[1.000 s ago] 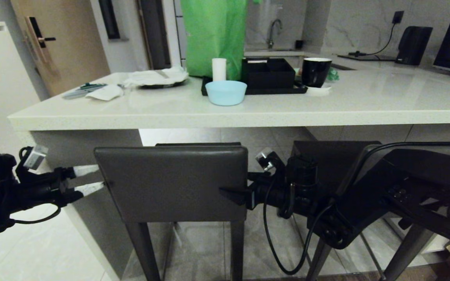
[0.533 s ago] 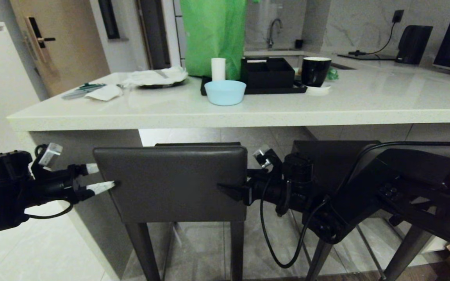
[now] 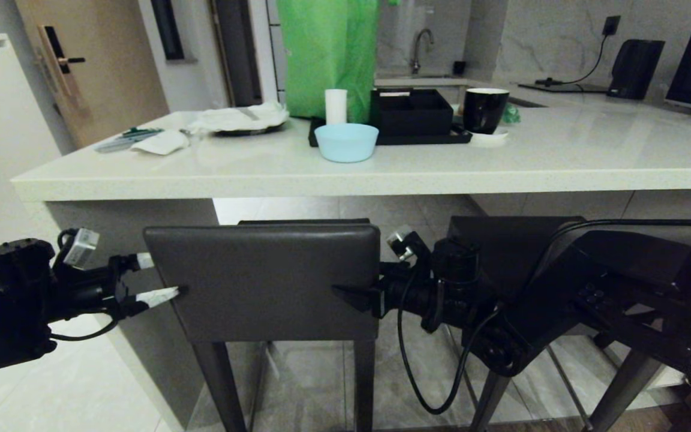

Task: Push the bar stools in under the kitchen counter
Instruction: Pull the gray chair out from under the dining table

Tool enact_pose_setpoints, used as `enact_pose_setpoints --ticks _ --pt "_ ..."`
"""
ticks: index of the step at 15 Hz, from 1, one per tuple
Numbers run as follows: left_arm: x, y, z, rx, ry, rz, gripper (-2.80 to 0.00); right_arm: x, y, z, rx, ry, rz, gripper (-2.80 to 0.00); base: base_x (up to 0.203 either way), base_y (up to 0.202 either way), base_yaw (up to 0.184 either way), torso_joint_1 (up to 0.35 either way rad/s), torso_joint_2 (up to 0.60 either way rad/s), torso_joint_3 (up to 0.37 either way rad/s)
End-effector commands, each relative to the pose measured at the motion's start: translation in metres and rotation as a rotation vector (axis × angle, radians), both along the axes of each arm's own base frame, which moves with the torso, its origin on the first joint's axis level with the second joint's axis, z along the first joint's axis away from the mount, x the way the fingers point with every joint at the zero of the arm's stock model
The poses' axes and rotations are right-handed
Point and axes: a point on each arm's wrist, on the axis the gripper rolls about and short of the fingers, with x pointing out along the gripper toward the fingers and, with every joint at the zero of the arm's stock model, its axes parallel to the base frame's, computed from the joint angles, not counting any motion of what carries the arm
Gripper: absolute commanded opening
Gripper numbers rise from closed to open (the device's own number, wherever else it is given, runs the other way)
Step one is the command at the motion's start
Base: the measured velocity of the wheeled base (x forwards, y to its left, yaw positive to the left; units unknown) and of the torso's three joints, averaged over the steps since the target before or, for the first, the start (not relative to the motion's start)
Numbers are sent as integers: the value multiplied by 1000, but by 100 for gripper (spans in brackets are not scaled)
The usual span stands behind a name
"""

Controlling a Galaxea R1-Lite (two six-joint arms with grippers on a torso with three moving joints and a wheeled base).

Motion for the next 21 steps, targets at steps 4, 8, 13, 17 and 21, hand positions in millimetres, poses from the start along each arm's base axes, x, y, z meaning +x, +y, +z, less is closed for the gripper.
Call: enact_pose_setpoints --ticks 4,8,13,17,21 --pt "7 -2 8 -44 69 96 0 2 1 0 6 -7 -3 0 0 0 0 0 0 0" --pt "10 -12 4 -36 42 77 0 4 2 2 11 -13 -5 0 0 0 0 0 0 0" --pt "6 -20 6 -58 83 59 0 7 4 0 11 -21 -38 0 0 0 0 0 0 0" --pt "1 -27 6 -74 121 45 0 5 6 0 11 -19 -30 0 -128 0 0 3 1 2" --pt "1 -27 6 -81 134 43 0 6 7 -2 9 -16 -30 0 -197 0 -1 4 2 1"
